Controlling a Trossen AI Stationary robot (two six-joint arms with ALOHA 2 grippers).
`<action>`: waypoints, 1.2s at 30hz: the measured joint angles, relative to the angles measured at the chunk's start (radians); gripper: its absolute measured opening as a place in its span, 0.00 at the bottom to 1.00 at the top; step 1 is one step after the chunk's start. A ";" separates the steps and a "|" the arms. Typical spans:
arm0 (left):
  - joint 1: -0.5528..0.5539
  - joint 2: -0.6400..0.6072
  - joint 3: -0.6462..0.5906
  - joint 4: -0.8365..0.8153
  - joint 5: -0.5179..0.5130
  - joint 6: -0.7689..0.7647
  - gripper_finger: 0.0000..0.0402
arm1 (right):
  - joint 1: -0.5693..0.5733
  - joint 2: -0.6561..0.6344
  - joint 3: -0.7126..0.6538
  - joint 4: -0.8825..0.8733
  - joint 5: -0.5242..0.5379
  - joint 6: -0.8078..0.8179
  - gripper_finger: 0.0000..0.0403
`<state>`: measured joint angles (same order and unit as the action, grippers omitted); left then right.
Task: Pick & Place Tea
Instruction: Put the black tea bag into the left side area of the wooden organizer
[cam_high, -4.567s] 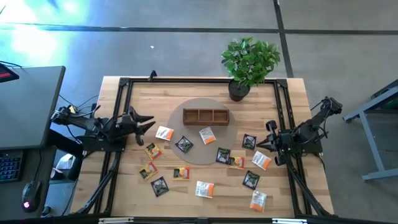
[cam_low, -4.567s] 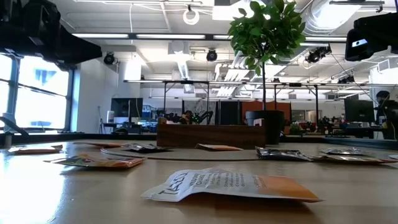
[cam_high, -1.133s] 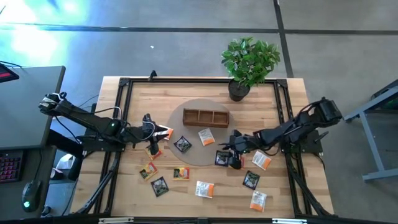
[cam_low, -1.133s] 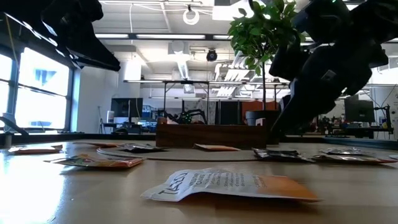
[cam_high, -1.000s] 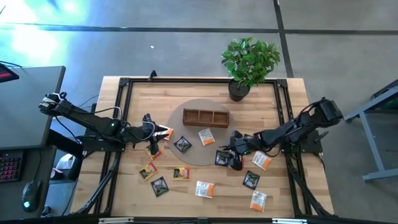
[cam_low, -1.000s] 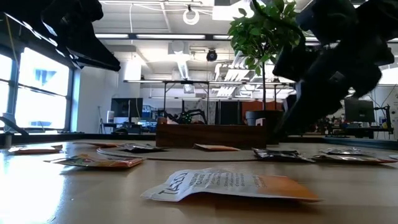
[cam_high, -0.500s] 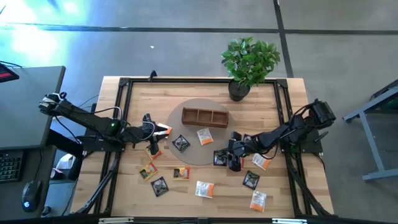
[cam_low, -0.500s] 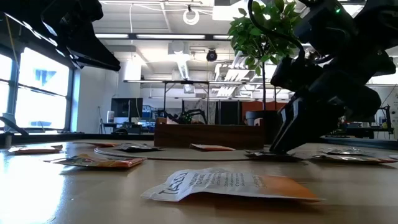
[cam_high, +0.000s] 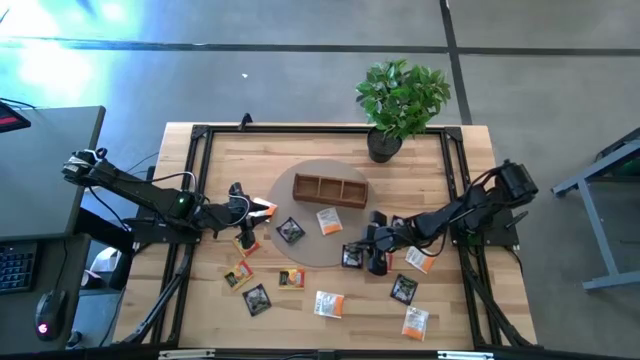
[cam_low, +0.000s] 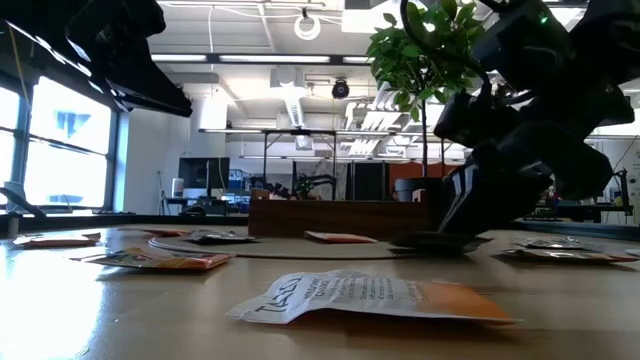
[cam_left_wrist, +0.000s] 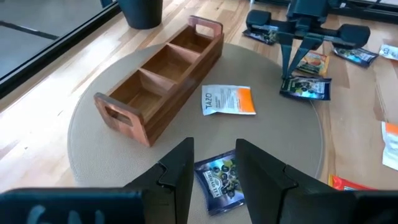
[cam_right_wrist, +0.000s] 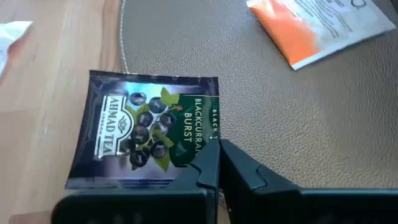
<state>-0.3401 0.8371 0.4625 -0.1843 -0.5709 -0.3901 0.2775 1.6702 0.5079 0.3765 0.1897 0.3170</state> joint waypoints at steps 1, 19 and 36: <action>0.000 0.000 0.000 0.000 0.000 0.000 0.29 | 0.000 -0.005 -0.001 0.006 -0.005 -0.010 0.01; 0.000 0.247 0.001 0.317 0.145 -0.009 0.29 | 0.000 -0.098 0.000 0.052 0.004 -0.074 0.00; 0.003 0.706 0.034 0.959 0.198 -0.254 0.29 | 0.000 -0.100 0.001 0.052 0.005 -0.124 0.00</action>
<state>-0.3371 1.5433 0.4968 0.7742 -0.3733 -0.6438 0.2779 1.5707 0.5091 0.4286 0.1950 0.1926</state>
